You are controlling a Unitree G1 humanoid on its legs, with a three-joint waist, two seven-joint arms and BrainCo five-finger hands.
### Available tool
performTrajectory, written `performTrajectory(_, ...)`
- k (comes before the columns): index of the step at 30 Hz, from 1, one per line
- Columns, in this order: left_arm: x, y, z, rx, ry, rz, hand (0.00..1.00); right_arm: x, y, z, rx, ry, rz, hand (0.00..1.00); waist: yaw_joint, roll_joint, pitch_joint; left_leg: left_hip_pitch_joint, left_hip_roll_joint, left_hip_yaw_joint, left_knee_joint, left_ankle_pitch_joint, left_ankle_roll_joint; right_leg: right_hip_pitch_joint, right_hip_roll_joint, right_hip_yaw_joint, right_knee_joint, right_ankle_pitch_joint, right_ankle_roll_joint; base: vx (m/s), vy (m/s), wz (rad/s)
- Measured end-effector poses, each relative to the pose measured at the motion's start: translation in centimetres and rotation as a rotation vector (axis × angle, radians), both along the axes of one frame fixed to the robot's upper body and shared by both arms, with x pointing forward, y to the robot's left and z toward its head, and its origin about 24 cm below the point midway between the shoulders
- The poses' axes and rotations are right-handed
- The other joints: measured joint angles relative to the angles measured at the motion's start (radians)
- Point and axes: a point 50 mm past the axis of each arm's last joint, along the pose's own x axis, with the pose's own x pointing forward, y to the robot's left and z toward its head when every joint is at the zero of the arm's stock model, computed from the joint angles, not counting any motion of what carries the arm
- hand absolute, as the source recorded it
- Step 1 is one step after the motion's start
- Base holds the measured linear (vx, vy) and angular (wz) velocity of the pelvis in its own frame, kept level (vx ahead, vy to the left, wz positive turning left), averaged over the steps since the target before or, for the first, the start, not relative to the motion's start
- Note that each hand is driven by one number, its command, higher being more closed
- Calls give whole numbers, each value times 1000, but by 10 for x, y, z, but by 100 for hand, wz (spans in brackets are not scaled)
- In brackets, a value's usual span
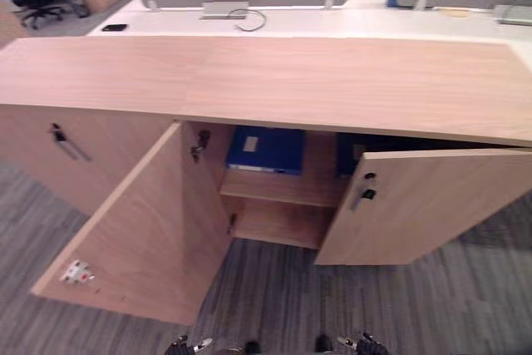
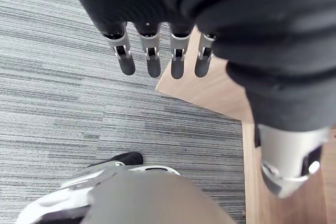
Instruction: Walk over to the cabinet, pick up the folder, carry it to the office cabinet, place the folder inside the office cabinet, then close the office cabinet door
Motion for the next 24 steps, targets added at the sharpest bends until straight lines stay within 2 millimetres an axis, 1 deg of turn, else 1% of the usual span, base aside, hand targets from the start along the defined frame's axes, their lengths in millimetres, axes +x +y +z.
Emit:
performTrajectory(1, -1, 1, 0, 2, 3, -2, 0, -1, 2, -1, 5, 3, 2, 0, 0, -8, 0, 16, -4, -5, -27, 11, 2, 5, 1, -1, -2, 0, 0, 70, 13, -1)
performTrajectory(5, -1, 0, -1, 2, 14, -11, 0, 0, 3, -1, 6, 4, 9, 0, -4, -10, 0, 40, -11, -20, -72, 33, 1, 18, 3, -15, -14, 0, 0, 47, 5, 8)
performTrajectory(9, -2, 0, -1, 2, 15, -10, 0, 1, 4, -1, -2, 13, 65, 0, -2, -13, 1, 65, -13, -36, -96, 43, 3, 41, 5, -32, -22, -1, 0, 4, -12, 11)
performTrajectory(11, -1, 1, -1, 4, 14, -10, 0, 4, 5, 0, -6, 9, 81, 0, -6, -19, 6, 62, -21, -59, -86, 40, 6, 29, -10, -51, 37, -39, 5, -17, -2, 38)
performTrajectory(12, -1, 2, 0, 7, 12, -8, 0, 5, 5, 0, -7, 6, 80, 0, -14, -25, 14, 58, -31, -93, -71, 31, 10, 8, -30, -56, 134, -92, 16, -47, -9, 62)
performTrajectory(13, -1, 3, 0, 9, 12, -4, 0, 6, 4, 0, -7, 2, 77, 0, -21, -28, 18, 60, -33, -118, -66, 18, 20, -12, -40, -26, 219, -124, 7, -54, -7, 96)
performTrajectory(14, -1, 3, 0, 8, 12, 4, 0, 9, 3, 2, -11, -16, 73, 0, -27, -26, 20, 62, -32, -160, -51, 13, 25, -58, -26, 103, 352, -144, -16, -48, 0, 89)
performTrajectory(15, -1, 4, 0, 8, 10, 11, 0, 10, 3, 2, -13, -22, 73, 0, -29, -25, 22, 62, -30, -175, -47, 12, 24, -74, -11, 183, 396, -149, -16, -8, 32, 106)
performTrajectory(16, 0, 6, 0, 10, 3, 27, 0, 8, 6, 2, -7, -22, 70, 0, -29, -34, 23, 60, -33, -215, -36, 10, 21, -81, 18, 317, 437, -161, -9, 19, 34, 89)
performTrajectory(17, -2, 8, 1, 14, 4, 38, 0, 6, 8, 1, 0, -14, 68, 0, -24, -44, 19, 59, -40, -236, -35, 9, 20, -68, 26, 384, 438, -174, -1, 44, 11, 93)
performTrajectory(18, -3, 11, 1, 19, 0, 52, 0, 5, 12, 0, 11, -12, 63, 0, -19, -62, 18, 48, -50, -261, -28, 6, 15, -48, 18, 403, 407, -201, 6, 58, -39, 66)
performTrajectory(19, -2, 11, 2, 20, -4, 50, 0, 6, 13, 0, 19, -17, 48, 0, -18, -65, 11, 17, -50, -273, -6, -3, 8, -46, 12, 389, 371, -211, -1, 97, -88, 46)
performTrajectory(20, 0, 12, 2, 22, -10, 45, 0, 10, 15, 0, 27, -29, 32, 0, -16, -65, 12, -32, -45, -277, 36, -11, -12, -49, 12, 379, 315, -214, -5, 105, -106, 22)
performTrajectory(21, 2, 12, 2, 24, -12, 40, 0, 11, 15, 1, 28, -31, 33, 0, -16, -64, 12, -57, -41, -281, 58, -14, -15, -43, 13, 373, 287, -214, -5, 138, -133, 16)
performTrajectory(22, 2, 13, 3, 29, -10, 22, 0, 11, 15, 1, 28, -29, 33, 0, -16, -64, 16, -88, -34, -290, 91, -28, -29, -32, 22, 364, 246, -213, -3, 109, -130, 18)
performTrajectory(23, 3, 13, 3, 30, -10, 16, 0, 10, 15, 0, 30, -23, 28, 0, -20, -67, 18, -95, -25, -302, 103, -35, -35, -23, 31, 358, 233, -212, -2, 121, -172, 43)
performTrajectory(24, 6, 14, 3, 34, -14, 3, 0, 6, 14, -1, 31, -15, 2, 0, -29, -68, 19, -93, -9, -332, 117, -46, -48, 6, 50, 332, 219, -211, -3, 106, -182, 60)
